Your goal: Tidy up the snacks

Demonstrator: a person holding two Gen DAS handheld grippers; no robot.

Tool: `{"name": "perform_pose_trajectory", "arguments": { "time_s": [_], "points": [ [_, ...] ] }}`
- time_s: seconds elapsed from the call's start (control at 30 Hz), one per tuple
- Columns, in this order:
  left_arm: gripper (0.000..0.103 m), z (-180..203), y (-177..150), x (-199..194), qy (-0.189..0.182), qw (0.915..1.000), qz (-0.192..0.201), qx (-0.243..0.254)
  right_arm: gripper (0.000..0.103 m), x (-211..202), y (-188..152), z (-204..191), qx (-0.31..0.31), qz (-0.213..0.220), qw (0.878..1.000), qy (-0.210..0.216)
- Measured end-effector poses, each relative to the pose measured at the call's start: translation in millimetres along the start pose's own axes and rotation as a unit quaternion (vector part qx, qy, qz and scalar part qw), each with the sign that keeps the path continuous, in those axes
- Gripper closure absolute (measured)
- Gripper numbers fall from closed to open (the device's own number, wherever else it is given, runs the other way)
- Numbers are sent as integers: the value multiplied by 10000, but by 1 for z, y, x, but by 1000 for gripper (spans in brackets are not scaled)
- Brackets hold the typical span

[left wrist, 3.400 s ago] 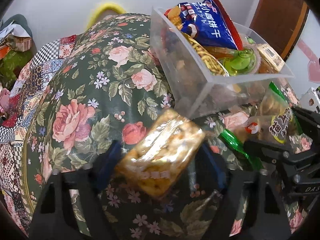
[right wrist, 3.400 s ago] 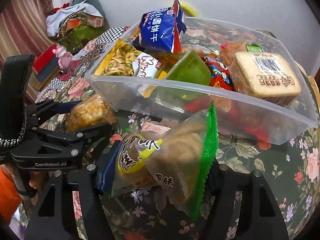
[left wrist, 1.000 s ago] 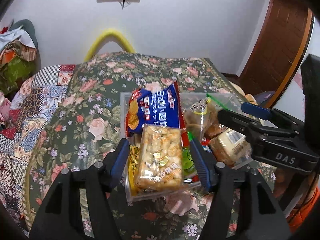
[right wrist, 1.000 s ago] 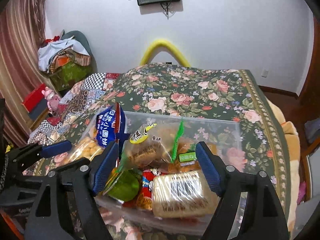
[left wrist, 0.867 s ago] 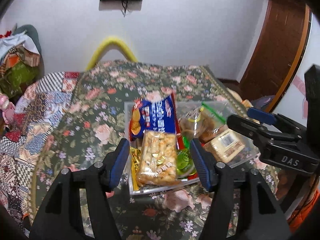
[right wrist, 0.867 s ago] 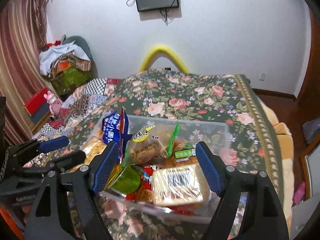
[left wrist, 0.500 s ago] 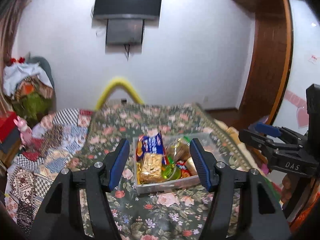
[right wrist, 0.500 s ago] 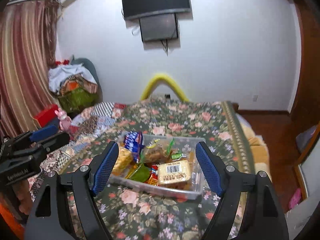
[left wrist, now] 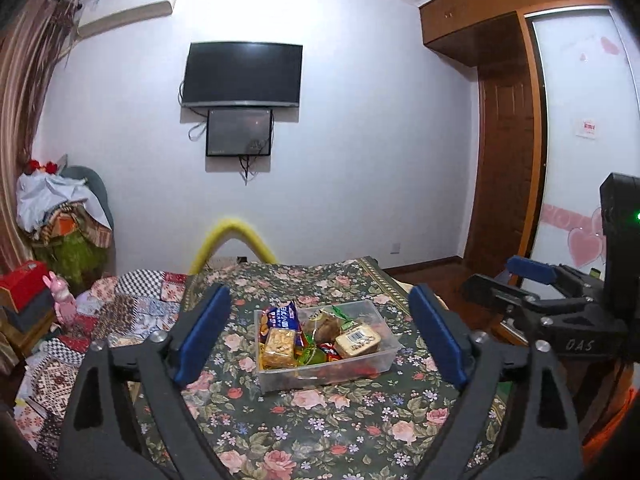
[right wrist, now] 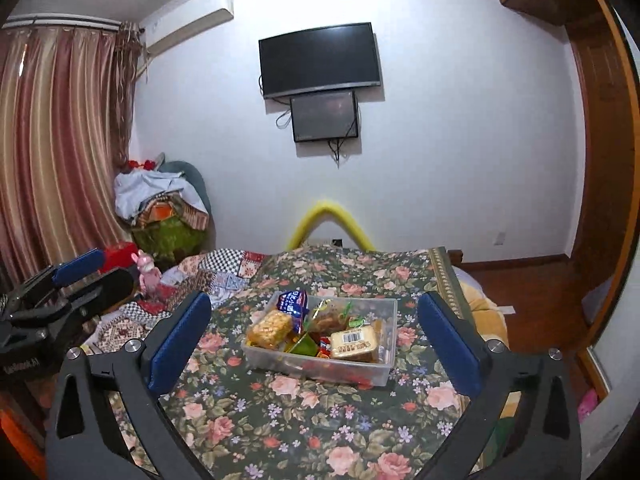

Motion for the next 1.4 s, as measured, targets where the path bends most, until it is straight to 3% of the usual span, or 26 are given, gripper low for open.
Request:
{"name": "perform_pose_trajectory", "arguments": {
  "time_s": [0.07,0.37,1.4],
  "points": [
    [3,3,-1,-5,15,10000,38,10,0,-6,-2,-1,14,43,10000,-3],
    [1,12,-5,-13,57,10000,48,29,0,-14,-9,-7,-84,160,9998,-114],
    [0,10,-11,-11,109,9999,19,-77,0,-25,-10,-12,-142,278,9991,-271]
  ]
}}
Point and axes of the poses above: each gripper's, at about its wrist camera, not at the fingertips, and x roughly the way its jaws point, z to its right, y to its top, the point moved 1 cm from there along x, roughly the way its jaws point, and after that the axes turned 2 degrees about x, right-handed, at the moved point
